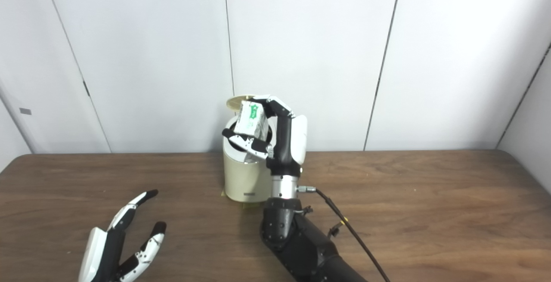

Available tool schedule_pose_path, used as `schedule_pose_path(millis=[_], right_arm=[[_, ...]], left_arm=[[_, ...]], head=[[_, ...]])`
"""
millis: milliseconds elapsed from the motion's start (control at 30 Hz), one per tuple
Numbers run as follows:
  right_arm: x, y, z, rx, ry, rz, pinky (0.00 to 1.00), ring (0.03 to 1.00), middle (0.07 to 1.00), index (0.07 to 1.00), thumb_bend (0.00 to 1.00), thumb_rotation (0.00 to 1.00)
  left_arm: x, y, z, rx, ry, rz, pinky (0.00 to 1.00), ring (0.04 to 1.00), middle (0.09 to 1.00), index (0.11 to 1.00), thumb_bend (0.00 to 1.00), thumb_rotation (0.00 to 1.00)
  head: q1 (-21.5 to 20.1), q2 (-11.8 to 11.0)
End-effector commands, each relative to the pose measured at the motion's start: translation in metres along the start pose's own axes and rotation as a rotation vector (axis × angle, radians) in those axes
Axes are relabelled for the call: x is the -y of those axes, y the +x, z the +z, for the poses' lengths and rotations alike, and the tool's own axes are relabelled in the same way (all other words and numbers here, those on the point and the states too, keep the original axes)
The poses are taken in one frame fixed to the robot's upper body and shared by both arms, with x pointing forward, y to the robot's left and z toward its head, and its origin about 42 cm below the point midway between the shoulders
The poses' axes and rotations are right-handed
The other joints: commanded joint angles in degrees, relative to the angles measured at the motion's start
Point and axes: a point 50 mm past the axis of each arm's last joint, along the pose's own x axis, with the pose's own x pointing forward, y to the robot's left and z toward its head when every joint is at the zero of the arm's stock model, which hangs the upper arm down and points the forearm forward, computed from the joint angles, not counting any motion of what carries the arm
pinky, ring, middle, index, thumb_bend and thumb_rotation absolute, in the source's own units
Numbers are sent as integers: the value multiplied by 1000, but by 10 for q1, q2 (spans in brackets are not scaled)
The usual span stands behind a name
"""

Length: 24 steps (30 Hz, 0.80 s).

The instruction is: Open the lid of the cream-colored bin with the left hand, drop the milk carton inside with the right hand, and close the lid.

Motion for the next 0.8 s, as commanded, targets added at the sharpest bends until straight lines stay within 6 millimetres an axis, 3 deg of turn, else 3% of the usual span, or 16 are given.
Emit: schedule_pose_path(millis=[0,767], right_arm=[[-6,31,21,136,37,-24,402,460,514,463,502,0],[-17,25,12,232,-71,98,393,469,520,440,500,0]], left_arm=[[21,-24,-3,-63,-42,-18,919,874,854,830,347,509],[24,-37,7,-58,-35,-14,895,874,856,820,350,466]], head=[[1,-1],[31,-6]])
